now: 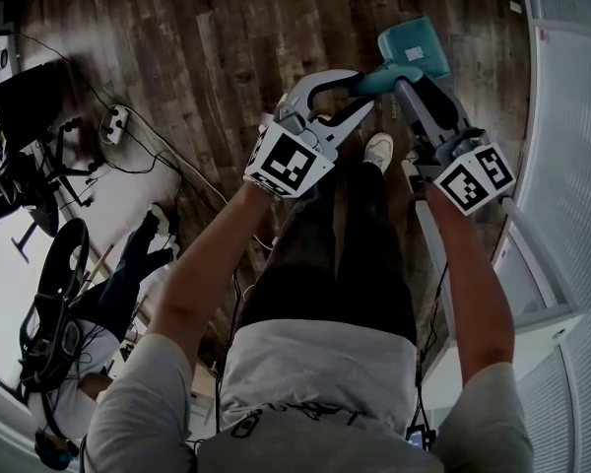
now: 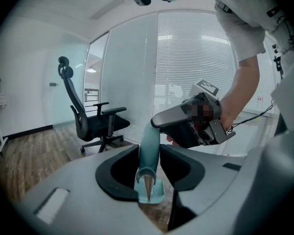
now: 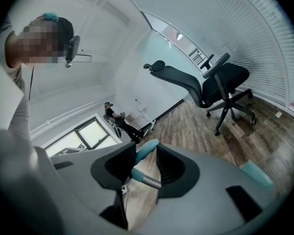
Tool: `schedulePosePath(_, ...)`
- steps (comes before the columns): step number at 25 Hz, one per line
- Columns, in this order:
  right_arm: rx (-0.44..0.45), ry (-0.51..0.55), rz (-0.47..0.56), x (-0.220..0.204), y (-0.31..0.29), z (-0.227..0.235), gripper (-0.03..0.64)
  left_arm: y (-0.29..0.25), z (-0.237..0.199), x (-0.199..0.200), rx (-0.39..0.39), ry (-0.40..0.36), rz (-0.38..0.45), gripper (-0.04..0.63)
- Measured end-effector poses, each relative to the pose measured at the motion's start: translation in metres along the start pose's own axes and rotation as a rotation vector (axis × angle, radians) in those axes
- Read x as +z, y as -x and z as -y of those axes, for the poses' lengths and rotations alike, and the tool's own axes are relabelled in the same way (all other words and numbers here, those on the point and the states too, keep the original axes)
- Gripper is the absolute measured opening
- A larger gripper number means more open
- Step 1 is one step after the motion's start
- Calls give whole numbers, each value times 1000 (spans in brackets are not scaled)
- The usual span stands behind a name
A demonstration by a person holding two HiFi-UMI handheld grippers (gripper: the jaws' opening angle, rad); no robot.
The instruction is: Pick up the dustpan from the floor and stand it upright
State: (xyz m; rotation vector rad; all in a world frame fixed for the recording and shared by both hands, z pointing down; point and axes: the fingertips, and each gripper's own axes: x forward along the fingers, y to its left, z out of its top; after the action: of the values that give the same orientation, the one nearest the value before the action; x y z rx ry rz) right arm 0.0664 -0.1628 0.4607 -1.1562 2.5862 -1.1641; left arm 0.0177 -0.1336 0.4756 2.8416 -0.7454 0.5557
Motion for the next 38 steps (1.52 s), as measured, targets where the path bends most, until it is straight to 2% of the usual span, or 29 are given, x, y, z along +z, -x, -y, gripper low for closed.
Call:
schedulePosePath(7,-19,3,14,3,10,9,110,-7,5,-1,16,26,-6,135)
schedulePosePath(23,-138,91,2,26,49,31,117,-19,22,34,19,16,20,135)
schedulePosePath(31,-146,233,18,68,52,-2,115,-1,8,68,29,21,27,133)
schedulePosePath(38,-159,421,-12,115,57,-54,103,39,-8,138,78,85,100,104)
